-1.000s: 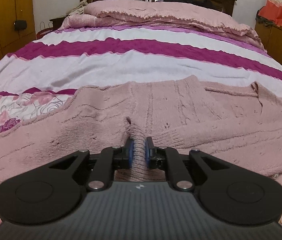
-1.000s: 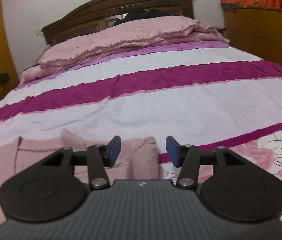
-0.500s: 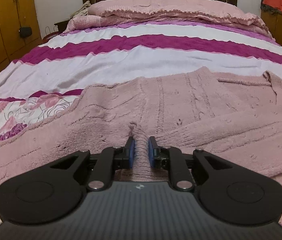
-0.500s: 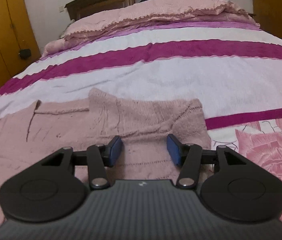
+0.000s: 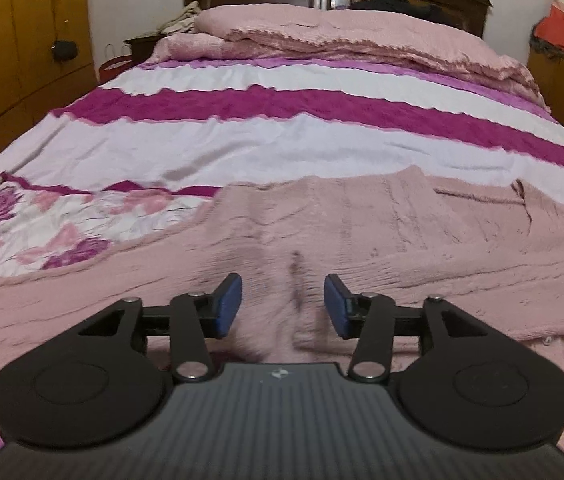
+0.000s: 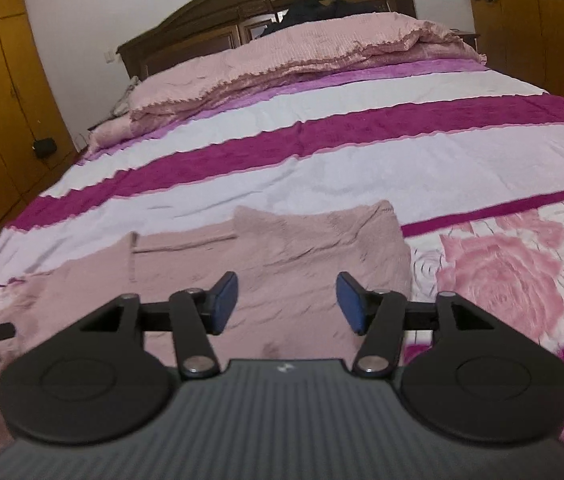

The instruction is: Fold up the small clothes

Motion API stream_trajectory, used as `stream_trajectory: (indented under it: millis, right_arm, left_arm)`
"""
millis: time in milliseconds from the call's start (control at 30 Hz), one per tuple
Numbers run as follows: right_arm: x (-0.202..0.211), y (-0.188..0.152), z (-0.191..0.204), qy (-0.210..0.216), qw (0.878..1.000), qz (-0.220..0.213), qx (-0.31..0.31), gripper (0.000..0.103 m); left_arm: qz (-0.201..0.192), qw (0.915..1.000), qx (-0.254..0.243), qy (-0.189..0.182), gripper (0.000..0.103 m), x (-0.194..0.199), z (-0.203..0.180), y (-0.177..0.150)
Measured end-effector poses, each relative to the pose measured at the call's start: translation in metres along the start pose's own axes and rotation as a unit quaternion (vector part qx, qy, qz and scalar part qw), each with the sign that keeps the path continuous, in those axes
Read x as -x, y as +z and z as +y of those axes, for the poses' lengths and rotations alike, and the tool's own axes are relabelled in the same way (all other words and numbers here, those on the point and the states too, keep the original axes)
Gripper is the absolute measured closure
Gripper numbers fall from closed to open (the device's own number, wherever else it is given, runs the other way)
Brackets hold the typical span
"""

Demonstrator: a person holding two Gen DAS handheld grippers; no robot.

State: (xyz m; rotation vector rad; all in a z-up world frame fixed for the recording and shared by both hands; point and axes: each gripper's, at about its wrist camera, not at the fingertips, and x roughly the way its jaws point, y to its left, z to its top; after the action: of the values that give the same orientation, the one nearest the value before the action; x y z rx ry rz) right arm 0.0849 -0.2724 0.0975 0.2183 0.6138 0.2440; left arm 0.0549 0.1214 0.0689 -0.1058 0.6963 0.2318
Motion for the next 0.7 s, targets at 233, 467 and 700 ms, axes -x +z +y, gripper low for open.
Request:
stream_trajectory:
  millis: [233, 467, 700]
  right_arm:
    - [0.04, -0.023, 0.025, 0.022, 0.999, 0.017, -0.021, 0.038]
    - [0.061, -0.053, 0.048, 0.013, 0.999, 0.046, -0.026, 0.038]
    - [0.078, -0.082, 0.056, 0.014, 0.997, 0.062, -0.04, 0.038]
  left_arm:
    - [-0.012, 0.9993, 0.017, 0.03, 0.04, 0.042, 0.031, -0.005]
    - [-0.01, 0.9978, 0.045, 0.048, 0.037, 0.072, 0.061, -0.02]
    - [0.0, 0.9942, 0.079, 0.073, 0.035, 0.081, 0.091, -0.037]
